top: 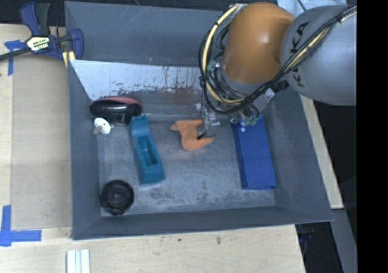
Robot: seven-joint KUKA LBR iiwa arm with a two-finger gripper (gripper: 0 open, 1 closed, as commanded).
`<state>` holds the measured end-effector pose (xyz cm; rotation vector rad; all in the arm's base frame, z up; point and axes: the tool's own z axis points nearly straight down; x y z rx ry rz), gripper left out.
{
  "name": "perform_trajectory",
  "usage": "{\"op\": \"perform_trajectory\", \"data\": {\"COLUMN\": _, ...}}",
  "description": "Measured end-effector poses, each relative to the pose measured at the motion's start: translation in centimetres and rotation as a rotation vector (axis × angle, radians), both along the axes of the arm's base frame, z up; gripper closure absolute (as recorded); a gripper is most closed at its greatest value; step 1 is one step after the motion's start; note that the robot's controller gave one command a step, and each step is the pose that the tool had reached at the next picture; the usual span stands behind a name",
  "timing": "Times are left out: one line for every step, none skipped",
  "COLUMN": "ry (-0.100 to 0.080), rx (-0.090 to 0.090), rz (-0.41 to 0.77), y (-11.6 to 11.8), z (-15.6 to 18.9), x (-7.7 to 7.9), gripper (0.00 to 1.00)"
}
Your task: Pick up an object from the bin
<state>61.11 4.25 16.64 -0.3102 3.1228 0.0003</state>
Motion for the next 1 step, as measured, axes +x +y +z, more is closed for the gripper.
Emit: {"op": "perform_trajectory", "data": {"ry": 0.000, "rx": 0.000, "rz": -0.038, "y": -2.50, "z": 11.19, "x": -2.01, "gripper": 1.00}}
